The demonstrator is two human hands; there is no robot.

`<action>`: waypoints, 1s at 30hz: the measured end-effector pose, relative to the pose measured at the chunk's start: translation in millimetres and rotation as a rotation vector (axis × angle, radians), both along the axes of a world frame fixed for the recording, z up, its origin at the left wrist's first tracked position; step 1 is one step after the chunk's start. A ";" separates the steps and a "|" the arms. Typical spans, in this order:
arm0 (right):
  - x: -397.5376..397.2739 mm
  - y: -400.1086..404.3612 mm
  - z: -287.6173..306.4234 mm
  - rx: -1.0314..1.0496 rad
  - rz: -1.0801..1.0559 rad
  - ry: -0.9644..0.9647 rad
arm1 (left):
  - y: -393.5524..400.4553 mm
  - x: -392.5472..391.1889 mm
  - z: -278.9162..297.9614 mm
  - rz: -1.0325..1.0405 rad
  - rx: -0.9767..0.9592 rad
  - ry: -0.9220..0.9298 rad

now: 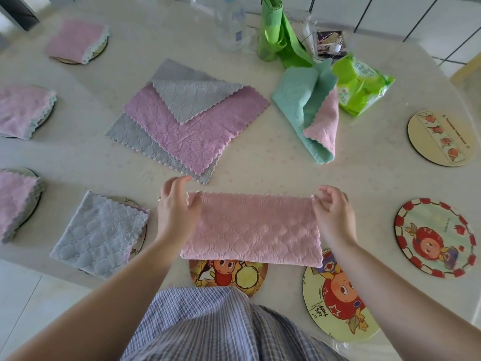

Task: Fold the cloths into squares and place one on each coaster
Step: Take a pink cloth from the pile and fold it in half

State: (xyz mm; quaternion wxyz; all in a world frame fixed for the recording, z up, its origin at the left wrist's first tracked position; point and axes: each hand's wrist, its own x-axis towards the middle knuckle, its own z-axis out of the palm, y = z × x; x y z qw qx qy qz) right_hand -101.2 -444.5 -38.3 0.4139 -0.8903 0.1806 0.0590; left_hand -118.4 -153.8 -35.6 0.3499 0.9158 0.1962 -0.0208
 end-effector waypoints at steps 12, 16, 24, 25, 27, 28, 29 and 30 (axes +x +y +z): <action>-48.3 53.6 -31.2 -0.621 0.860 -0.036 | -58.7 -48.2 -41.5 -0.867 0.484 -0.027; -43.1 30.2 -37.2 -0.729 0.871 -0.050 | -34.6 -38.9 -40.3 -0.923 0.614 -0.004; -39.4 -12.3 -31.1 -0.808 0.783 0.062 | 11.1 -38.3 -37.9 -0.813 0.634 0.067; -38.4 -15.8 -30.1 -0.808 0.780 0.076 | 14.3 -39.0 -37.3 -0.792 0.626 0.068; -34.3 -19.3 -25.1 -0.787 0.769 0.073 | 16.8 -40.5 -35.3 -0.724 0.617 0.069; -31.2 -18.1 -21.7 -0.764 0.756 0.056 | 14.7 -41.7 -32.1 -0.693 0.611 0.045; -27.0 -14.3 -17.1 -0.730 0.741 0.030 | 9.6 -43.7 -27.8 -0.687 0.586 -0.010; -21.6 -7.6 -12.1 -0.689 0.732 -0.002 | 1.6 -47.1 -23.1 -0.722 0.534 -0.081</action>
